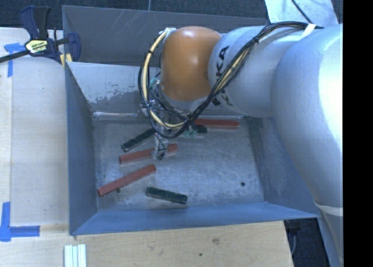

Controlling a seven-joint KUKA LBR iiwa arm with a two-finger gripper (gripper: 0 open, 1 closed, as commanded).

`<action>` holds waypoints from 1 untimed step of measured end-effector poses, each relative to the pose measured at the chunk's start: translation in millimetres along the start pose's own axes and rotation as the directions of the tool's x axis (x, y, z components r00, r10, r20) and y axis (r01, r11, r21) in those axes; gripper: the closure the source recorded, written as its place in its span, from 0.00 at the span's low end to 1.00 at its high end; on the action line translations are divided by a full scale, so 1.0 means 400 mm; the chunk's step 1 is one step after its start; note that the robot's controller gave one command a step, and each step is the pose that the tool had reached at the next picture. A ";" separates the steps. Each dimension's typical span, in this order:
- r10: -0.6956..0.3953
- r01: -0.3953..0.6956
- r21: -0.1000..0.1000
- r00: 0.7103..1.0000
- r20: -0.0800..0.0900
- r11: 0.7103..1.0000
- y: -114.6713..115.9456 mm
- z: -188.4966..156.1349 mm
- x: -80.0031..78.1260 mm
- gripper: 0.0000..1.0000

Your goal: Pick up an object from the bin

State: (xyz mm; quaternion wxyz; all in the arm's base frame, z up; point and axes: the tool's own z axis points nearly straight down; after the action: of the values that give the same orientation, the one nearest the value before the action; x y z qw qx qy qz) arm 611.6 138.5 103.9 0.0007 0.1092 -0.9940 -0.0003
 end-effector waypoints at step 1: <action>-0.190 0.190 0.001 0.982 0.000 0.982 0.043 0.085 -0.005 0.00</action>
Offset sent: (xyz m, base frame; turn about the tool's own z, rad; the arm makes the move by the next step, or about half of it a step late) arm -0.0021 0.0179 -0.0339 -0.1922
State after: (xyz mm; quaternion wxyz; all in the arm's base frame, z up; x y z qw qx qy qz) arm 609.8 155.6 69.9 0.0006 0.2036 -0.9791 0.0001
